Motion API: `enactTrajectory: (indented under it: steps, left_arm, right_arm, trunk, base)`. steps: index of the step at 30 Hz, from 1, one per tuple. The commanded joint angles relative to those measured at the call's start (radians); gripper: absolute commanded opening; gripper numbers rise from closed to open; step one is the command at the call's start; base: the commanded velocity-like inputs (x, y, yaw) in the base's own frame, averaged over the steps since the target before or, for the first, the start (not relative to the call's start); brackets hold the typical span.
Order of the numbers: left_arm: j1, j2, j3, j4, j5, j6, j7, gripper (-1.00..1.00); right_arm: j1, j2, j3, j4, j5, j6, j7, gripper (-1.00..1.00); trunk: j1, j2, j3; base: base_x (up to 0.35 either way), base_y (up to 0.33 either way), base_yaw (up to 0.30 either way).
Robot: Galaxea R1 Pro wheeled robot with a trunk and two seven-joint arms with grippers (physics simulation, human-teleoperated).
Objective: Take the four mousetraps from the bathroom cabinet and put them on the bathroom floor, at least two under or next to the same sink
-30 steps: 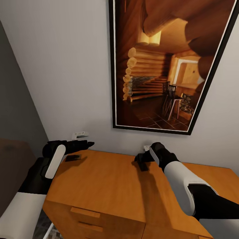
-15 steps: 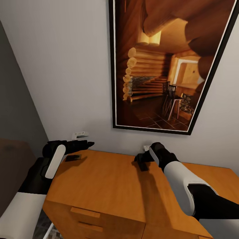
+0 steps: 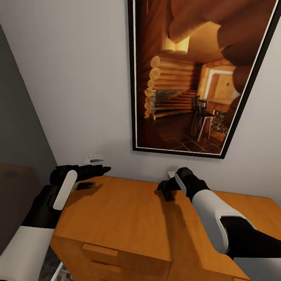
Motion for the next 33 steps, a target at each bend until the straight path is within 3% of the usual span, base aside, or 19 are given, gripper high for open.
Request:
enactTrajectory:
  steps: [1, 33]
  left_arm:
    - [-0.001, 0.001, -0.002, -0.001, 0.009, 0.003, 0.009, 1.00]
    - [-0.001, 0.001, -0.002, -0.001, 0.009, 0.003, 0.009, 1.00]
  right_arm:
    - [-0.001, 0.001, -0.006, -0.001, 0.010, 0.004, 0.006, 1.00]
    - [-0.001, -0.001, -0.006, 0.015, 0.004, 0.003, 0.000, 1.00]
  trunk:
    - [0.000, -0.001, -0.001]
    - [0.000, -0.001, -0.001]
  base:
    - [0.000, 0.000, 0.000]
    - [0.000, 0.000, 0.000]
